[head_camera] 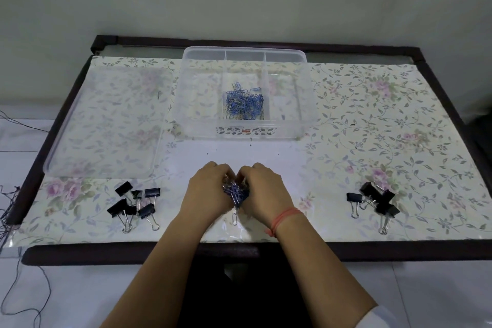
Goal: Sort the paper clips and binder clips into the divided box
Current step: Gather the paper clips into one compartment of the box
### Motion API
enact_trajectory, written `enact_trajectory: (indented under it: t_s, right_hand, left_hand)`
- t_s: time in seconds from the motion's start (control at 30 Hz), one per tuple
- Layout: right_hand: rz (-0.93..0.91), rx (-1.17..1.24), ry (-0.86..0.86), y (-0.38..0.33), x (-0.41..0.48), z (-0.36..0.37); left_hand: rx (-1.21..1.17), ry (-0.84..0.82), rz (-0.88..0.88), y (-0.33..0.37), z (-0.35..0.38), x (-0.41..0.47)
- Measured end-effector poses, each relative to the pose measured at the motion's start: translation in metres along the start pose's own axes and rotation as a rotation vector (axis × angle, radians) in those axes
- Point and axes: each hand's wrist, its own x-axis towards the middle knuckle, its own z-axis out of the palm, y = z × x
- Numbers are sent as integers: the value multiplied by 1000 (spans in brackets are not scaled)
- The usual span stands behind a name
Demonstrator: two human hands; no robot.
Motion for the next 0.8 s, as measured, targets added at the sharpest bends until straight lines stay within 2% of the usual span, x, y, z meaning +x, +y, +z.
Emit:
enact_trajectory:
  t_s: [0.1,0.3,0.53,0.8]
  right_hand:
    - [-7,18,57,-2,-2,-3]
    - [2,56,151,-4,-6,-10]
    - [3,83,175,-10,-10,-21]
    - [-74,70,353,-30,33,-87]
  left_hand:
    - [-119,23,-50,4,0,-1]
    - [-140,133,-77,12,-4,-7]
    - [-178,166,-117,22,-13,-12]
    - [-176,325,10,57,-71,32]
